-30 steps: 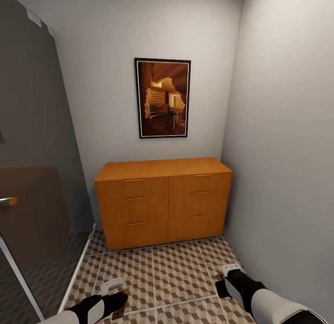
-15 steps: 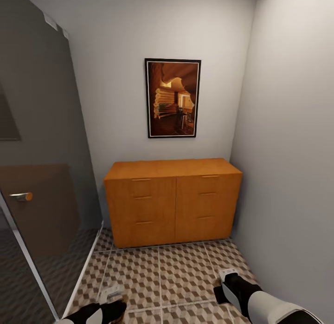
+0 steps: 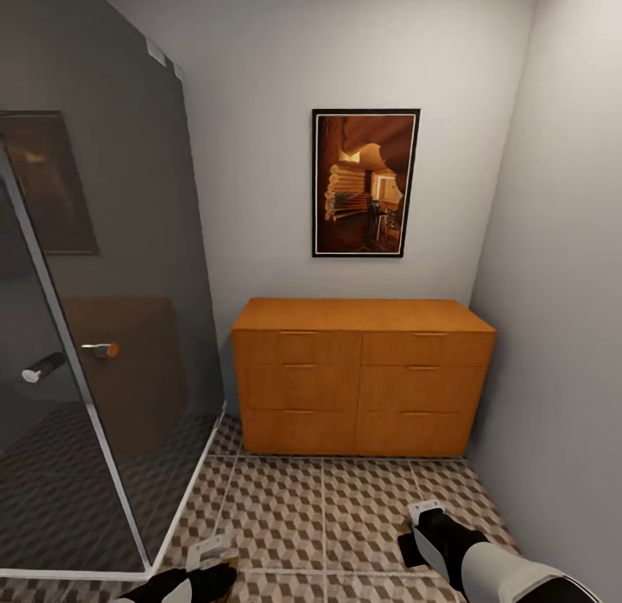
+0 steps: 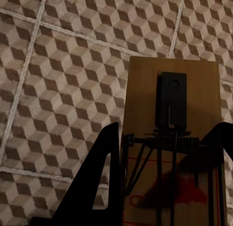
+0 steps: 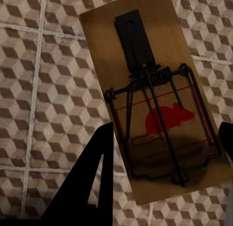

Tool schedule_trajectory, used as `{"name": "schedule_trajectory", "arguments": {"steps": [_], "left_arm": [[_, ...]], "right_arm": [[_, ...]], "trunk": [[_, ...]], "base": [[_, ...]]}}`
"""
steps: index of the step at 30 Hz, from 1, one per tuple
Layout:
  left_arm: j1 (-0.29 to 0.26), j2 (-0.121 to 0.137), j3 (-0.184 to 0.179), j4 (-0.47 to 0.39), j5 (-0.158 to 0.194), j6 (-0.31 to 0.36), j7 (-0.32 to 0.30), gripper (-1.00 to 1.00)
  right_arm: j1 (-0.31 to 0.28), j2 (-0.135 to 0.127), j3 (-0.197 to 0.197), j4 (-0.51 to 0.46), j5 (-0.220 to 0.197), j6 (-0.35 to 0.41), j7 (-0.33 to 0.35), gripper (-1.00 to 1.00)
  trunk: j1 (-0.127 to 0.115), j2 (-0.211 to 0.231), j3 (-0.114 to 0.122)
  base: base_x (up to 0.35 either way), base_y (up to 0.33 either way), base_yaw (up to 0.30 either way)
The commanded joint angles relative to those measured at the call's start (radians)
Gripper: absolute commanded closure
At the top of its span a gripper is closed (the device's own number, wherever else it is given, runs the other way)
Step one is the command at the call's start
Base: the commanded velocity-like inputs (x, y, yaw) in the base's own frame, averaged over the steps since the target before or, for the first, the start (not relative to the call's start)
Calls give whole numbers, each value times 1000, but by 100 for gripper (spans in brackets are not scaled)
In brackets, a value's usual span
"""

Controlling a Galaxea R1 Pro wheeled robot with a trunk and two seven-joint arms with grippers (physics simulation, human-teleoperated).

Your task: Take the four mousetraps from the cabinet in the bathroom and place them on the bathroom floor. Make sure all four end up on the same floor surface, and ensure that at least two of them are either under or directly next to the same bathroom sink.

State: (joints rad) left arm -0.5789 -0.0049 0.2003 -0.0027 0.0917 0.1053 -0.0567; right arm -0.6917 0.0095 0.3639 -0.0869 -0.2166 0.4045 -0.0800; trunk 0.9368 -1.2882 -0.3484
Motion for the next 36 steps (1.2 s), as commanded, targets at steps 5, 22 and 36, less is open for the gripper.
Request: {"name": "schedule_trajectory", "arguments": {"steps": [5, 22, 36], "left_arm": [[9, -7, 3, 0, 8, 5, 0, 100], [46, -9, 3, 0, 11, 4, 0, 100], [47, -3, 4, -2, 14, 2, 1, 100]], "right_arm": [[0, 0, 7, -2, -12, 5, -4, 100], [-1, 13, 7, 2, -11, -13, -6, 100], [-1, 20, 7, 4, -10, -15, -6, 100]], "trunk": [[0, -1, -1], [0, -1, -1], [0, -1, -1]], "base": [[0, 0, 270], [0, 0, 270], [0, 0, 270]]}}
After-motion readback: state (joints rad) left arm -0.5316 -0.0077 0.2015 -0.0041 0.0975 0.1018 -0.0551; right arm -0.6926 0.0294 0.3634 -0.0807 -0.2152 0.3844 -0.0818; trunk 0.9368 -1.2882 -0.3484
